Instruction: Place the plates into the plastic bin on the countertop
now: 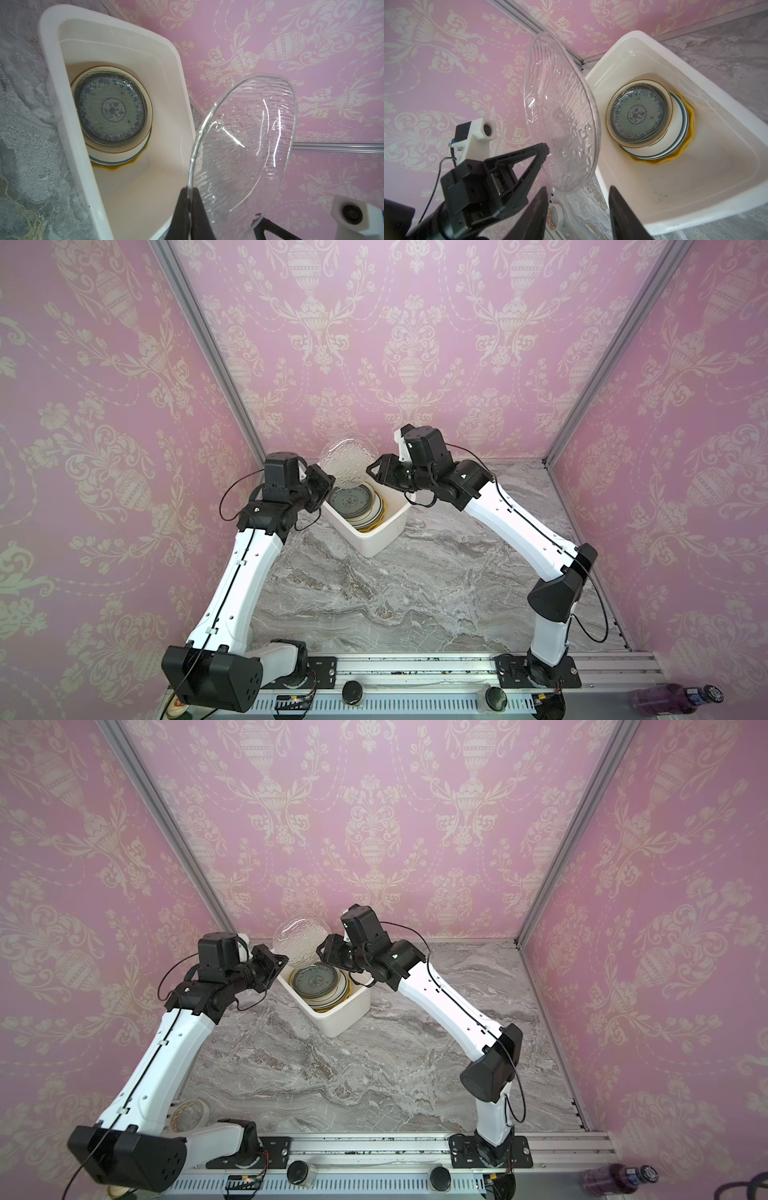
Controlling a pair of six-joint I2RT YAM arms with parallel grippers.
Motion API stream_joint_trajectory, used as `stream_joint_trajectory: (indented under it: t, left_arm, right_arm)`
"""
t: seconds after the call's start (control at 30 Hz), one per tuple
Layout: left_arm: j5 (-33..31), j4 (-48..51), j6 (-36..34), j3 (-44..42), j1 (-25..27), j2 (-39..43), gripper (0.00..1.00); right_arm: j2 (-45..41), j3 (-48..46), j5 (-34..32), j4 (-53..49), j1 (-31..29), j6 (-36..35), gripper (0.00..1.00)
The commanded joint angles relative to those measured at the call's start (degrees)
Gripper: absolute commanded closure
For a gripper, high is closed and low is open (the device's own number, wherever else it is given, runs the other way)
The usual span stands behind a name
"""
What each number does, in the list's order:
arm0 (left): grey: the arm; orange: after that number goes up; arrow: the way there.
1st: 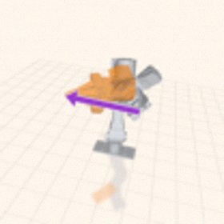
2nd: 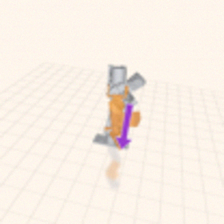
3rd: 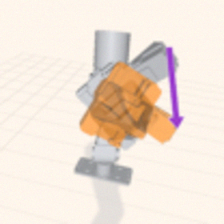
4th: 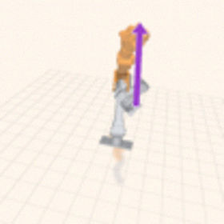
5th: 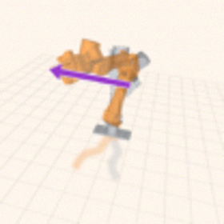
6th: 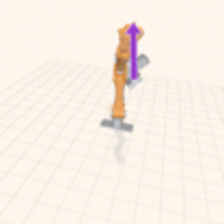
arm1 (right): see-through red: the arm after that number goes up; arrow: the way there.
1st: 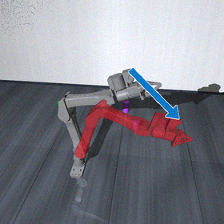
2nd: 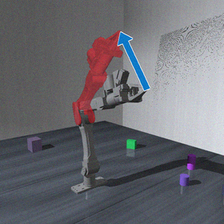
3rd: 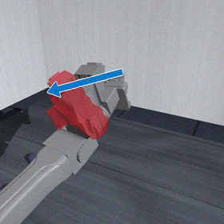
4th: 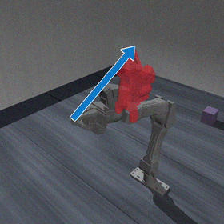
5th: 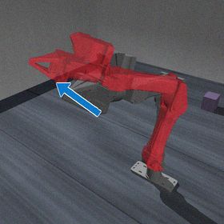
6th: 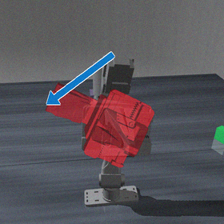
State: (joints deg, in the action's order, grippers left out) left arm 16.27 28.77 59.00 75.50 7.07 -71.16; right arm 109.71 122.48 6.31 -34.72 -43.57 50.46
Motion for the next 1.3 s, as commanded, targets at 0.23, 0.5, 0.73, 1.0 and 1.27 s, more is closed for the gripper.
stream_joint_trajectory:
  t: [0.23,0.5,0.73,1.0,1.27]
  left_arm:
    - [-13.37,-1.14,2.02,-2.76,5.31,3.55,1.00]
    - [-10.77,-4.07,3.01,-2.73,6.45,1.82,1.00]
    - [-9.69,-5.44,2.29,-2.69,6.55,0.86,0.70]
    - [-16.24,-1.87,-0.28,-3.42,6.57,4.16,0.43]
    - [-22.69,1.96,-8.26,-4.20,6.47,10.15,0.33]
  right_arm:
    - [4.39,6.71,-1.77,-1.34,0.03,5.22,0.90]
    - [6.78,8.47,-2.52,-1.85,0.51,5.77,1.00]
    - [8.96,10.24,-3.82,-1.54,1.82,7.41,1.00]
    - [12.41,12.55,-7.33,-2.18,2.79,13.08,1.00]
    - [18.56,15.20,-10.54,-3.71,2.84,21.82,1.00]
